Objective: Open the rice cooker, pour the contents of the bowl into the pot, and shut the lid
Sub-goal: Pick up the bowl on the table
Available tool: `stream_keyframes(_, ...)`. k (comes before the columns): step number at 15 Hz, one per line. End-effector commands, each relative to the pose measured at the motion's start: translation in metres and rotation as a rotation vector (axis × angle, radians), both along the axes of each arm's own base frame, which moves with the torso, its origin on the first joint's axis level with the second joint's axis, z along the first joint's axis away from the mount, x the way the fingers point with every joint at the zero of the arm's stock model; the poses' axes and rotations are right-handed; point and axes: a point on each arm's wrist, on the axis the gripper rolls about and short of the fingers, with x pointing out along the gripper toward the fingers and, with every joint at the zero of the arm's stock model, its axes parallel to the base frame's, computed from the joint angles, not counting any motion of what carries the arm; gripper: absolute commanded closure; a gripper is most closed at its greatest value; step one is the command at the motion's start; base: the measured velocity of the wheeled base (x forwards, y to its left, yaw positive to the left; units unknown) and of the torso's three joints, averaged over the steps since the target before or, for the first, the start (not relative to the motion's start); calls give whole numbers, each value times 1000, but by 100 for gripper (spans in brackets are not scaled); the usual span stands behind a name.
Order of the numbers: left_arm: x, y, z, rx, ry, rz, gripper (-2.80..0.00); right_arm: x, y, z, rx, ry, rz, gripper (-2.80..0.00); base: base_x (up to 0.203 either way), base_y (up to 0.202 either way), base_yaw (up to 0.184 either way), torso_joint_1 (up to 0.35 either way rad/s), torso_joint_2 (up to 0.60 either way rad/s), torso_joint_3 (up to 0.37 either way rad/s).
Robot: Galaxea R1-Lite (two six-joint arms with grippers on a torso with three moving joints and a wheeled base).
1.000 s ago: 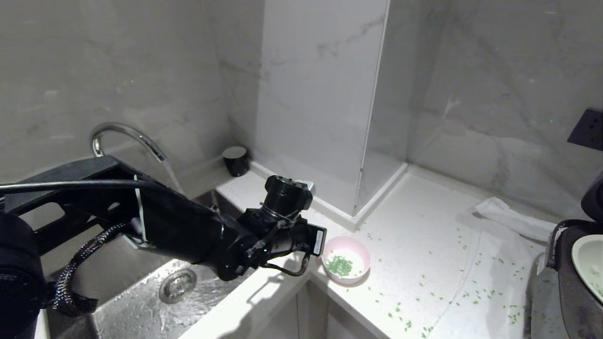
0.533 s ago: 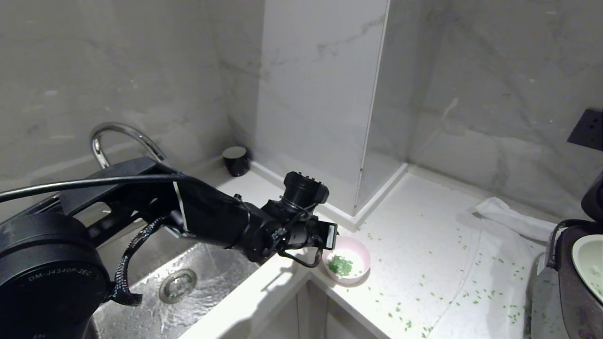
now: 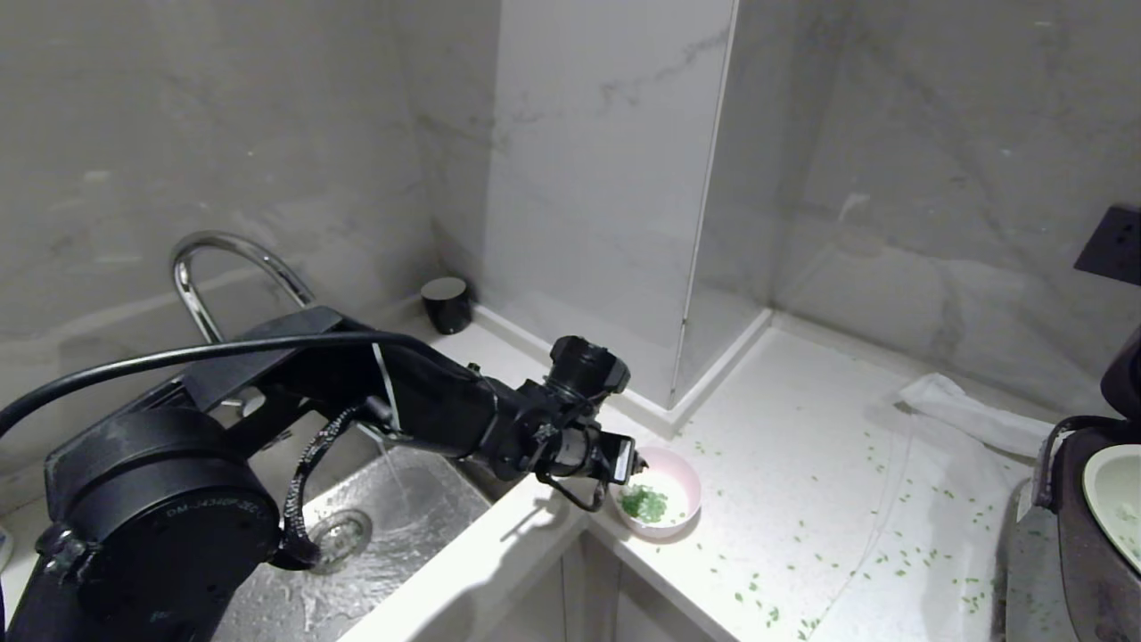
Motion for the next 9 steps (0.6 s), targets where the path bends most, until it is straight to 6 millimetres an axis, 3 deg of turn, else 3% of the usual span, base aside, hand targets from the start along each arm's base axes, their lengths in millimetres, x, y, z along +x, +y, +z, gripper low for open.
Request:
stream_keyframes(1, 4, -8, -20, 20, 21, -6, -280, 0, 0, 0, 0, -1, 1, 0, 0, 0, 0, 0, 0, 0)
stream_keyframes(5, 5, -25, -34, 21, 25, -30, -280, 0, 0, 0, 0, -2, 1, 0, 0, 0, 0, 0, 0, 0)
stream_keyframes(9, 5, -28, -48, 42, 43, -35, -280, 0, 0, 0, 0, 0, 1, 0, 0, 0, 0, 0, 0, 0)
